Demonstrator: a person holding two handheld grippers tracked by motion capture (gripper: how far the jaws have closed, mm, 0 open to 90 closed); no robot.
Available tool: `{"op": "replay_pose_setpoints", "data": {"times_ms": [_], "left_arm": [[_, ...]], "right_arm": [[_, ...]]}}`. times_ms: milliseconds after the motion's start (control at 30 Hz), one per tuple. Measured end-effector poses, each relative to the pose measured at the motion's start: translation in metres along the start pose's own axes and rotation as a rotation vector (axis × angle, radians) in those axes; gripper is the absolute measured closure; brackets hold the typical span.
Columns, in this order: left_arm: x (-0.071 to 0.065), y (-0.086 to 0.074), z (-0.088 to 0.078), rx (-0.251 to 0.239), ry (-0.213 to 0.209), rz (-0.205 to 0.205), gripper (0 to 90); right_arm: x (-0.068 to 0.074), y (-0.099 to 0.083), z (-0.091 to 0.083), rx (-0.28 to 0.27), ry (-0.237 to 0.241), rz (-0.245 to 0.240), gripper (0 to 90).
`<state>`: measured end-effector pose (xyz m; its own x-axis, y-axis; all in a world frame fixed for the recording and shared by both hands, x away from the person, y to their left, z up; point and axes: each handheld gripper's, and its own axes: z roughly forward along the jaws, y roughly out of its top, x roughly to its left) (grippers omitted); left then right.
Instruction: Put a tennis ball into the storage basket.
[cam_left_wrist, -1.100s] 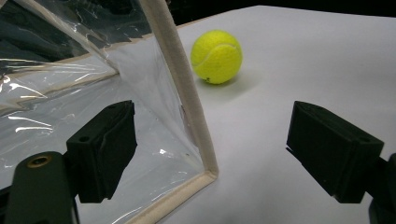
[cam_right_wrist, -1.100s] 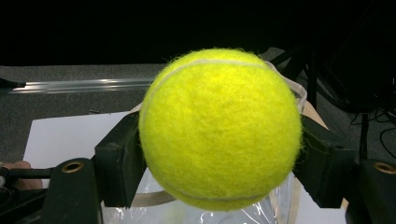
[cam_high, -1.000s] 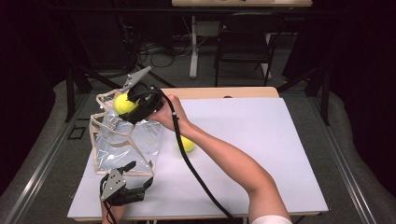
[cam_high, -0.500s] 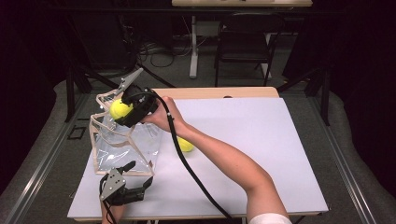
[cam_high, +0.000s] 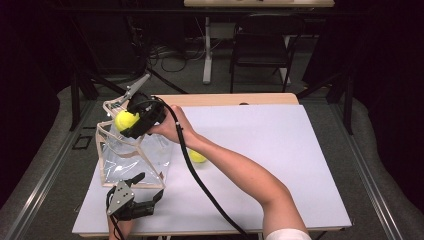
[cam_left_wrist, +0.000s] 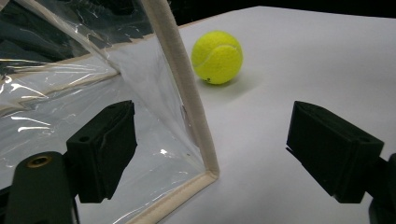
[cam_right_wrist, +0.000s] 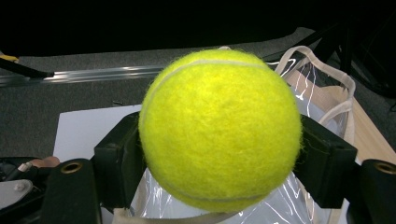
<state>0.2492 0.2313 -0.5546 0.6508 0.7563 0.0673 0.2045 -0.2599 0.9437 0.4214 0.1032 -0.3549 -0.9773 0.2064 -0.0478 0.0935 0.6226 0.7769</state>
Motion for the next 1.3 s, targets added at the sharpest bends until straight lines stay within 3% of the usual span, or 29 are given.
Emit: {"op": "replay_pose_setpoints", "data": {"times_ms": [333,433,700,833,1300], "left_arm": [[0.000,0.000,0.001,0.001,-0.006,0.001,16.0],[-0.001,0.000,0.001,0.000,-0.005,0.001,16.0],[0.001,0.000,-0.001,0.002,-0.001,0.006,16.0],[0.000,0.000,0.000,0.001,-0.003,0.008,16.0],[0.000,0.001,0.000,0.004,-0.007,0.015,16.0]], "right_arm": [[-0.001,-0.004,0.005,0.032,0.005,0.023,22.3],[-0.001,-0.004,0.002,0.010,0.014,0.029,18.2],[-0.003,-0.010,-0.015,-0.034,0.012,0.032,7.8],[-0.002,-0.022,-0.025,-0.055,0.011,0.032,4.5],[0.004,-0.052,-0.045,-0.038,0.011,0.023,0.0]]}}
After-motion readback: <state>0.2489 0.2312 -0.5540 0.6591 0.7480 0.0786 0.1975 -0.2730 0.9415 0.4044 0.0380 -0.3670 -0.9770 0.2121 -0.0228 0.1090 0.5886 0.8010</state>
